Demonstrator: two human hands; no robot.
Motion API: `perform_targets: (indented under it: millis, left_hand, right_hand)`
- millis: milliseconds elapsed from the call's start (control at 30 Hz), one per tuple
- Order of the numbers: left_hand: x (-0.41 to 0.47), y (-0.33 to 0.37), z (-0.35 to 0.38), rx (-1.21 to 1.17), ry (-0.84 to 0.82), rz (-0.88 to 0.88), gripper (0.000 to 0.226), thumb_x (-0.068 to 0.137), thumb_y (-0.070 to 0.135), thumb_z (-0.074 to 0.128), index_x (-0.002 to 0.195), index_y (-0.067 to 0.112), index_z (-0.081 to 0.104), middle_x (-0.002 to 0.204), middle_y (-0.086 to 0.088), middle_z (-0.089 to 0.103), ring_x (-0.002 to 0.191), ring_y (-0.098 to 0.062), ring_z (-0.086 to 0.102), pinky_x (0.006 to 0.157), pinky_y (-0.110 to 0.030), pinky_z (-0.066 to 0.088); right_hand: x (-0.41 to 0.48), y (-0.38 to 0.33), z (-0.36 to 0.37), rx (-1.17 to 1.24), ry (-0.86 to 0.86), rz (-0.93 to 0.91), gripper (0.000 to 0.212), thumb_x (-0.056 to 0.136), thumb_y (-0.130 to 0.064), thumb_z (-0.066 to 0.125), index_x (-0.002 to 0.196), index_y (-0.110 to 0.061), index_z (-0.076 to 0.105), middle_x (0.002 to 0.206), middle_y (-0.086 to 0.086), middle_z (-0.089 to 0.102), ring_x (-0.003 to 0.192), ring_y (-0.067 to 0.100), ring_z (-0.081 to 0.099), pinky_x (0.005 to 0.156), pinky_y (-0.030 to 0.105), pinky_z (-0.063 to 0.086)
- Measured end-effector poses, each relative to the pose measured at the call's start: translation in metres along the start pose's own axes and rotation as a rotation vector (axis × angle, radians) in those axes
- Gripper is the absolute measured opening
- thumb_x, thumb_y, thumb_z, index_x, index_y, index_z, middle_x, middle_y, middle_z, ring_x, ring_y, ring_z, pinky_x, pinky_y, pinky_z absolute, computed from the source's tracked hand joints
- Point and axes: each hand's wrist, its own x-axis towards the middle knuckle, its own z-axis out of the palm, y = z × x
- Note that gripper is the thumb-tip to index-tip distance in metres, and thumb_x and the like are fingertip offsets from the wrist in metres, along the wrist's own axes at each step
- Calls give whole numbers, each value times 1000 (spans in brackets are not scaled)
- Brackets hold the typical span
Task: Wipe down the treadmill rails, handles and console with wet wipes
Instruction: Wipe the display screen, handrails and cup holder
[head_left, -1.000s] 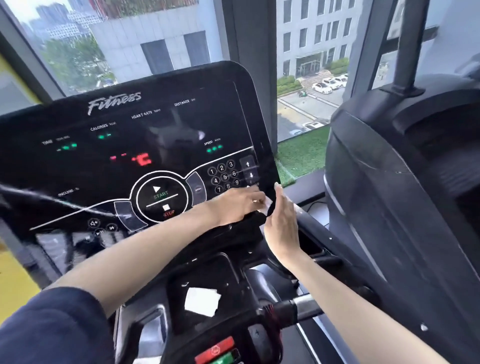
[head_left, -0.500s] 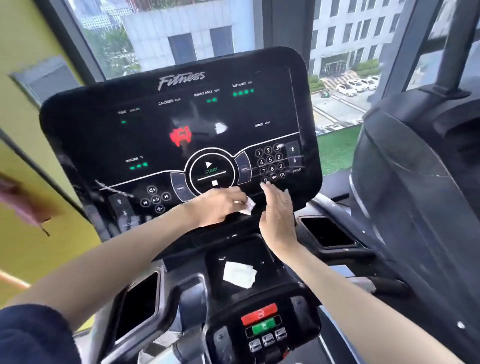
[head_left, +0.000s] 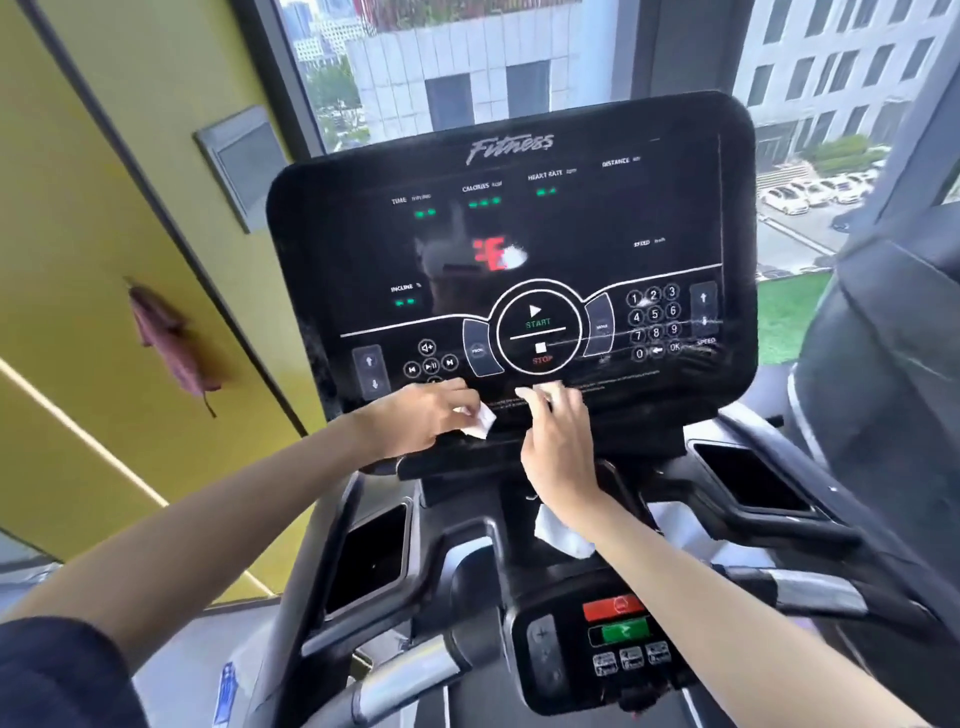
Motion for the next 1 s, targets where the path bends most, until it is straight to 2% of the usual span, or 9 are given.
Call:
perform_targets:
  millis: [133,300,400,533,633,733,867,933,1000]
  left_hand:
    - [-24,-6,-3,-28,12,-10,71,52,-21,62,110,20,57,107,3,50,88,-18,50,53,-26,50]
    - [-57,-8,1,-9,44,-77,56,69,-11,46,115,16,63,111,-1,58,95,-20,51,56,-24,50]
    - [-74,-4,7,-43,64,-148,68,59,-21,60,117,13,62,115,-2,57,100,-20,50,56,-29,54]
    - [-89,3,17,-74,128,-243,72,52,-28,60,115,8,62,115,-3,49,97,-22,50,54,-34,55]
    - [-99,17,21,-75,175,-337,71,51,-28,61,113,6,62,113,-4,49,94,-23,47,52,-31,52]
    - [-108,39,29,-65,264,-457,54,66,-18,51,115,2,61,112,-9,52,92,-24,45,66,-23,39]
    - [-116,73,66,-117,311,-652,39,85,8,27,114,5,51,110,-5,45,90,-27,47,74,-36,49]
    - [-122,88,92,-198,222,-724,30,91,18,28,107,7,50,102,-6,48,87,-26,48,76,-42,49]
    - [-132,101,105,-241,138,-798,25,85,12,46,107,4,53,100,-10,51,85,-27,49,72,-42,51]
  right_hand:
    - [-1,-14,5,23,-27,6,49,64,14,60,108,-8,64,96,8,57,87,28,54,78,39,49]
    - [-8,-26,13,28,-43,-12,48,64,14,59,105,-9,65,93,6,57,85,27,53,77,38,48]
    - [-12,-35,18,26,-60,-34,47,64,14,60,104,-9,65,93,6,58,86,27,54,77,38,49]
    - [-17,-46,25,31,-87,-82,47,63,13,62,104,-8,66,92,6,59,85,27,54,78,38,49]
    - [-21,-52,29,47,-109,-110,49,61,14,62,104,-8,66,92,6,60,85,26,53,77,36,47]
    - [-23,-59,32,61,-113,-132,47,61,15,62,103,-7,67,90,7,60,83,27,54,75,37,48]
    - [-27,-65,38,42,-133,-167,45,62,15,62,101,-6,67,89,7,60,81,28,55,73,38,49]
    - [-31,-68,41,27,-135,-158,44,61,14,62,100,-6,67,89,8,59,78,28,55,70,38,49]
    - [-33,-70,44,12,-126,-148,44,61,14,62,100,-6,67,89,8,59,78,28,54,70,38,48]
